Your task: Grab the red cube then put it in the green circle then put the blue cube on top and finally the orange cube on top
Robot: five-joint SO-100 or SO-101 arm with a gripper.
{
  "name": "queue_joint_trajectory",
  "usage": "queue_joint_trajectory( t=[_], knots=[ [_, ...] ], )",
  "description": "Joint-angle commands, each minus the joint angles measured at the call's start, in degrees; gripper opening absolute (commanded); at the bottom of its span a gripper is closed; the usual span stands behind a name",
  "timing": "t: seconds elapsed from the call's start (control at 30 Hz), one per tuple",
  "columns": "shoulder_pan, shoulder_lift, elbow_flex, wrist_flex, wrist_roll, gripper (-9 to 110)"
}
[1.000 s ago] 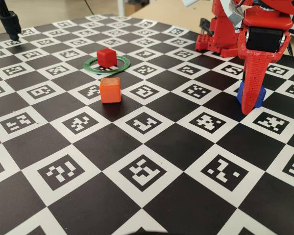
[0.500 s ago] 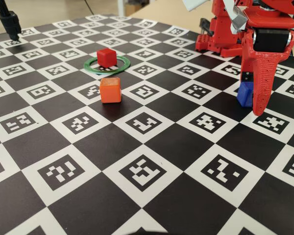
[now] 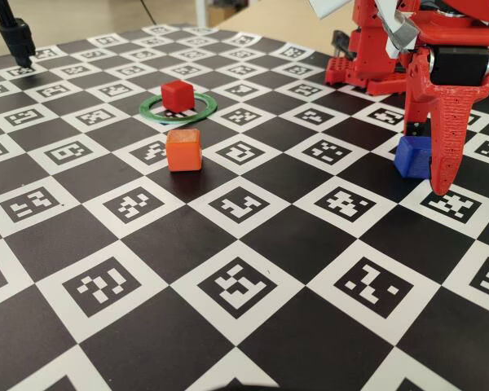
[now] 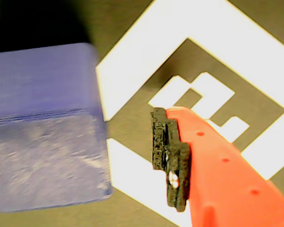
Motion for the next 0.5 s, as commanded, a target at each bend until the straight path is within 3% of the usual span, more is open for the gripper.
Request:
queue_joint_trajectory(
  t=[0.0,0.47],
  knots=[
    [-0.3,0.4,-4.2,-0.4,-0.7,49],
    [0.8,0.4,-4.1,-0.5,-4.4,49]
  ],
)
